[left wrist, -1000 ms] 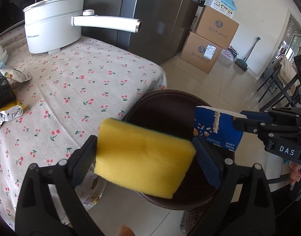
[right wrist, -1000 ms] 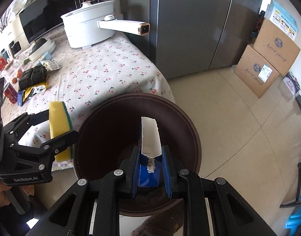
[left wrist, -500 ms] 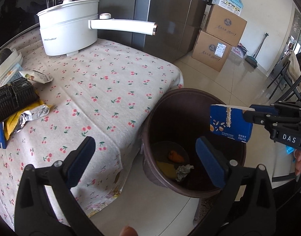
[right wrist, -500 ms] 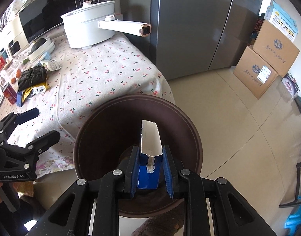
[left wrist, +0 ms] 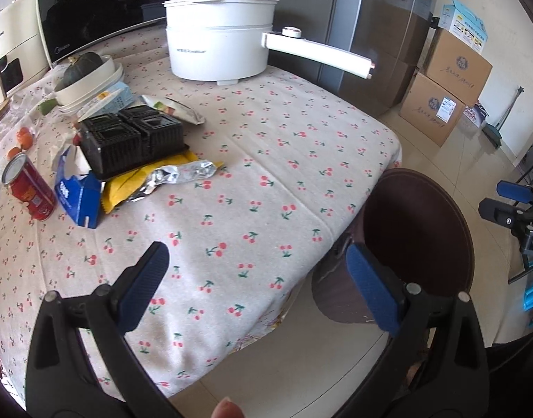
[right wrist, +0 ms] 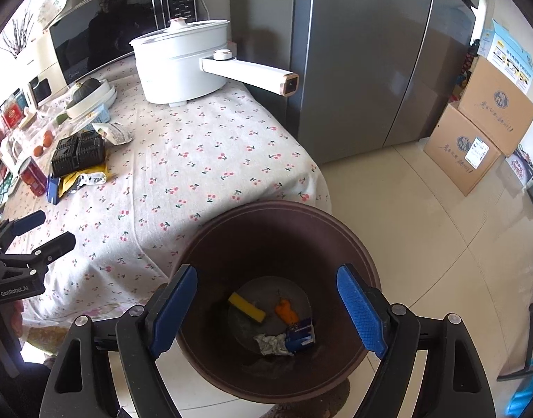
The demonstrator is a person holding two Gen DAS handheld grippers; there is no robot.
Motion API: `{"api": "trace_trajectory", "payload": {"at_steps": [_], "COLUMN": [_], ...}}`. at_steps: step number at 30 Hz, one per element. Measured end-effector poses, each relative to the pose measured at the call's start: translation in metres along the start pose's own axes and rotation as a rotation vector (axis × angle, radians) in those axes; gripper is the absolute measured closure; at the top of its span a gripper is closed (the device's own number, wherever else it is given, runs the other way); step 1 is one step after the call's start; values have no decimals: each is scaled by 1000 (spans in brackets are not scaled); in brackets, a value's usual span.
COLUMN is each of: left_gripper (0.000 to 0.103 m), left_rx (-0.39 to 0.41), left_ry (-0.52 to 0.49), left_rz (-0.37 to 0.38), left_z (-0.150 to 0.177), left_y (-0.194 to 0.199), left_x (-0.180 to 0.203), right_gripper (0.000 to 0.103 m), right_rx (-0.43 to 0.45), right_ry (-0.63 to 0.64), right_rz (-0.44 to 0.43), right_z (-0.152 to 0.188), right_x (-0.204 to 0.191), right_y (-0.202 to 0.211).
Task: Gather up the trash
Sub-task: 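Move both tools back toward the table items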
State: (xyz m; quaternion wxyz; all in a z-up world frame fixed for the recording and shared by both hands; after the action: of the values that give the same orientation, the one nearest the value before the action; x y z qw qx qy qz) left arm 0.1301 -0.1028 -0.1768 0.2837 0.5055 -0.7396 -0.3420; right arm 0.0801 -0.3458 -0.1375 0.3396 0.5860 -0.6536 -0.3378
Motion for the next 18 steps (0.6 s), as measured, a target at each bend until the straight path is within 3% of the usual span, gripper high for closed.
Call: {"api": "trace_trajectory", "payload": {"at_steps": [10, 18], "left_gripper": [2, 2], "left_rx": [29, 114], "left_ry": [108, 94], "left_rz": [-95, -166], "left_z": [0, -10], "left_y": [34, 62], "left_x": [-69, -94], "right_gripper": [16, 13], "right_rx": [116, 227], "right_ry": [49, 59], "right_rz": [-11, -48], "right_z": [-34, -60], "right_x": [-50, -89], "right_y": [20, 39]}}
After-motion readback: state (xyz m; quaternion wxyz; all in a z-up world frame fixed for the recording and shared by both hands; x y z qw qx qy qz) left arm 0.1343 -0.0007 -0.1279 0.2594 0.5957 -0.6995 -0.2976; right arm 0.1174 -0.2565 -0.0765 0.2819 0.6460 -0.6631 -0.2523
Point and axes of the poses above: each gripper's, at about its wrist camera, not at the fingertips, and y roughly against the way its jaws point, x to its right, z to its underside, the point moved 9 cm from there along -y, roughly the way its jaws point, and after that the axes turned 1 degree about z, right-handed, at the moved point
